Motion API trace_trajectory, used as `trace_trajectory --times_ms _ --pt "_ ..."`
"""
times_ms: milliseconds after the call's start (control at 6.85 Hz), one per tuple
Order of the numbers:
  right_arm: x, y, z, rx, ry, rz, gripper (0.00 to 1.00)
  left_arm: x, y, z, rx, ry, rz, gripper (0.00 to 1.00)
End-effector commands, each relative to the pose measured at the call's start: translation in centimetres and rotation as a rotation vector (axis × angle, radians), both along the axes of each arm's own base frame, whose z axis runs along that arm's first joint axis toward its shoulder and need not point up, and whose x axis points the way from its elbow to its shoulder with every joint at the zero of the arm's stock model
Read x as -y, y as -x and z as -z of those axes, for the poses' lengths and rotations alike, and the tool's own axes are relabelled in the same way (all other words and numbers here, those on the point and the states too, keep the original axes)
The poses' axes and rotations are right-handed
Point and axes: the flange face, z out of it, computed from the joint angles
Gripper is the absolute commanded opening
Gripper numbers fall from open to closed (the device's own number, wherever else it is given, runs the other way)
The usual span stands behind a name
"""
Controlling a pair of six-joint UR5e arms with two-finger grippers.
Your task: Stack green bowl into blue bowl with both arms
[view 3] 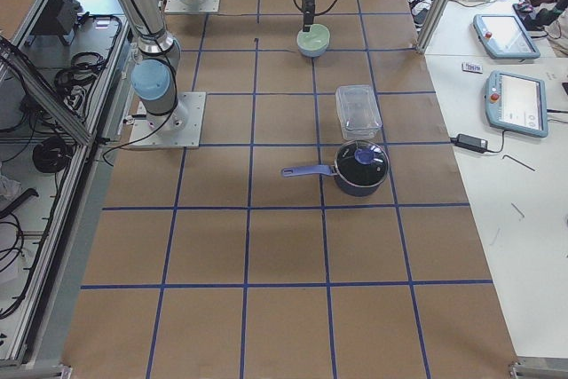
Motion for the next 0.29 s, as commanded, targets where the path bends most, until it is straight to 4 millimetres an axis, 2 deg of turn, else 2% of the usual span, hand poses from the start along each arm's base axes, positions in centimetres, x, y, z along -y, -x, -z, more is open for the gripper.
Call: trace_trajectory --times_ms 0,146 --pt "0.01 0.05 0.05 -0.001 -0.002 0.001 1.0 0.01 0.04 0.03 -0.001 -0.001 0.0 1.0" --pt "0.01 0.02 0.05 0.002 -0.003 0.001 1.0 0.01 0.02 0.03 0.0 -0.001 0.0 1.0"
